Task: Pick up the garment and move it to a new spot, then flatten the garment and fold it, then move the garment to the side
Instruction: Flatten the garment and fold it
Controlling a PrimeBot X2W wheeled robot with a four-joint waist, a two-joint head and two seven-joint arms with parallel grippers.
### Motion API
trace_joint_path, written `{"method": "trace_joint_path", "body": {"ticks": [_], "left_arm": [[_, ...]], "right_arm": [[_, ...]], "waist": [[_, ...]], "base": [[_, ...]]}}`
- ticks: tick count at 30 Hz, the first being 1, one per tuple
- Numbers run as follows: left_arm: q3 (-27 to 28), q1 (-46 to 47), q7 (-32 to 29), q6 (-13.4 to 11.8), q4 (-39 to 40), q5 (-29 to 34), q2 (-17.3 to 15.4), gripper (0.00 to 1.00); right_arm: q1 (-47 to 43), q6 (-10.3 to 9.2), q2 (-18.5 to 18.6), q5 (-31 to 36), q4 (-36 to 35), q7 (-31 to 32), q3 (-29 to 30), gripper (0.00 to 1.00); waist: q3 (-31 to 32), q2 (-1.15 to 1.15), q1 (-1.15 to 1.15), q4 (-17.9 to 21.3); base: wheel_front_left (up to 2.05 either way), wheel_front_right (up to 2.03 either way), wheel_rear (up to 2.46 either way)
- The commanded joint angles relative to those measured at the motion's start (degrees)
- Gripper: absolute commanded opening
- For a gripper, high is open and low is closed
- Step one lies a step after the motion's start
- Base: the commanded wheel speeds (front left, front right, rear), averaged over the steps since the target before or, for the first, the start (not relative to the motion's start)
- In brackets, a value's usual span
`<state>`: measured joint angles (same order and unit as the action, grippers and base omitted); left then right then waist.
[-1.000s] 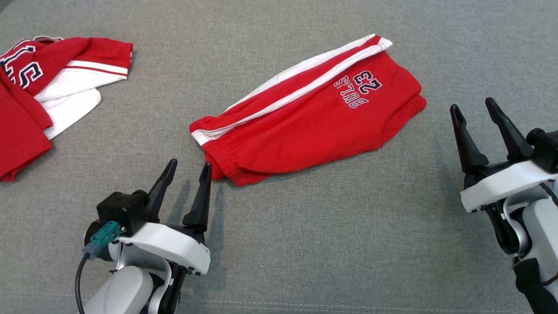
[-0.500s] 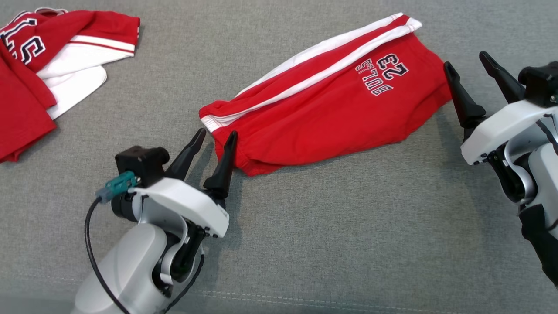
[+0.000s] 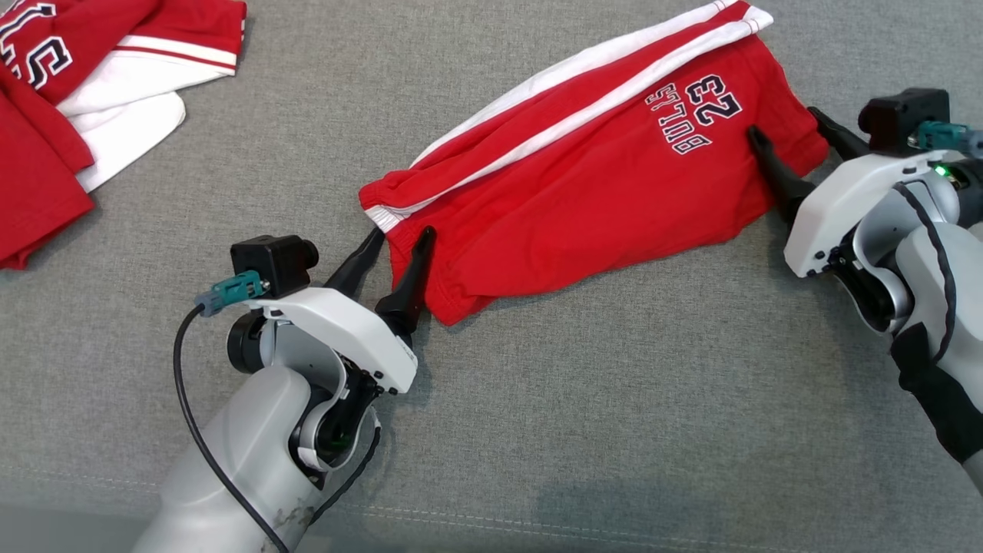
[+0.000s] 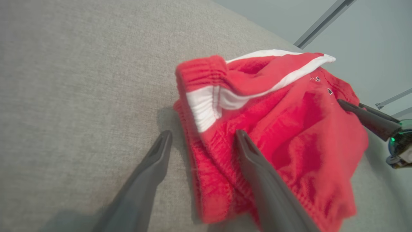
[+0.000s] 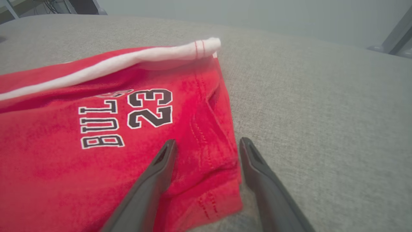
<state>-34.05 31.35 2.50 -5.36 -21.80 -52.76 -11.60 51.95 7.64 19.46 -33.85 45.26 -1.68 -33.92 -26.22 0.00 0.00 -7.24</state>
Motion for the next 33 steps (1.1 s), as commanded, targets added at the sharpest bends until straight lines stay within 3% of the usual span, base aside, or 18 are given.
{"method": "trace_joint_path", "body": {"ticks": [1, 5, 6, 7, 9, 10, 11, 12, 13, 24, 33], "left_arm": [[1.78, 1.57, -0.63, 0.91, 0.02, -0.91, -0.9, 1.0], [1.34, 1.67, -2.36, 3.19, -0.95, -3.03, 0.19, 1.0], [1.32, 1.66, -2.67, 3.72, -1.08, -3.54, 0.39, 1.0], [1.22, 1.68, -3.02, 4.01, -1.3, -3.8, 0.43, 1.0], [0.74, 1.65, -4.35, 4.71, -1.72, -4.5, 0.61, 1.0], [0.75, 1.59, -4.73, 5.08, -1.84, -5.01, 0.76, 0.99], [0.67, 1.56, -5.28, 5.43, -1.95, -5.46, 0.83, 0.47], [0.85, 1.54, -5.15, 5.59, -1.96, -5.68, 0.86, 0.07], [0.79, 1.5, -5.48, 5.75, -2.08, -5.9, 0.83, 0.0], [2.12, -1.72, -6.35, 8.32, 1.48, -9.25, -1.11, 0.0], [3.56, -8.02, -7.35, 5.93, 10.18, -10.09, -6.33, 0.0]], "right_arm": [[0.38, -0.15, -0.48, -1.15, -0.22, 0.35, -1.5, 1.0], [1.94, -0.15, -0.73, -3.82, 2.24, 0.84, -3.86, 1.0], [2.21, -0.15, -0.81, -4.61, 2.91, 1.01, -4.22, 0.87], [2.48, -0.15, -0.9, -5.31, 3.74, 1.3, -4.5, 0.64], [2.64, -0.15, -1.32, -7.07, 4.39, 1.72, -5.4, 0.29], [2.62, -0.15, -1.43, -8.02, 4.55, 1.91, -5.82, 0.0], [2.61, -0.15, -1.42, -8.71, 4.74, 2.3, -6.44, 0.0], [2.53, -0.15, -1.48, -9.69, 4.68, 2.44, -6.83, 0.0], [2.4, -0.15, -1.52, -10.85, 4.47, 2.2, -6.96, 0.0], [-3.28, -0.15, 1.02, -20.82, -2.79, -2.49, -8.46, 0.0], [-12.85, -0.15, 3.57, -24.6, -14.02, -5.25, -8.35, 0.0]], "waist": [[-0.14, 0.0, 0.0, 0.0], [-0.32, 0.0, 0.0, -0.12], [-0.29, 0.0, 0.0, -0.16], [-0.25, 0.0, 0.0, -0.15], [-0.18, 0.0, 0.0, -0.26], [-0.11, 0.0, 0.0, -0.25], [-0.09, 0.0, 0.0, -0.21], [-0.05, 0.0, 0.0, -0.15], [0.02, 0.0, 0.0, -0.08], [2.3, 0.0, 0.0, 0.76], [5.55, 0.0, 0.0, 1.55]], "base": [[0.0, 0.0, 0.0], [0.0, 0.0, 0.0], [0.0, 0.0, 0.0], [0.0, 0.0, 0.0], [0.0, 0.0, 0.0], [0.0, 0.0, 0.0], [0.0, 0.0, 0.0], [0.0, 0.0, 0.0], [0.0, 0.0, 0.0], [0.0, 0.0, 0.0], [0.0, 0.0, 0.0]]}}
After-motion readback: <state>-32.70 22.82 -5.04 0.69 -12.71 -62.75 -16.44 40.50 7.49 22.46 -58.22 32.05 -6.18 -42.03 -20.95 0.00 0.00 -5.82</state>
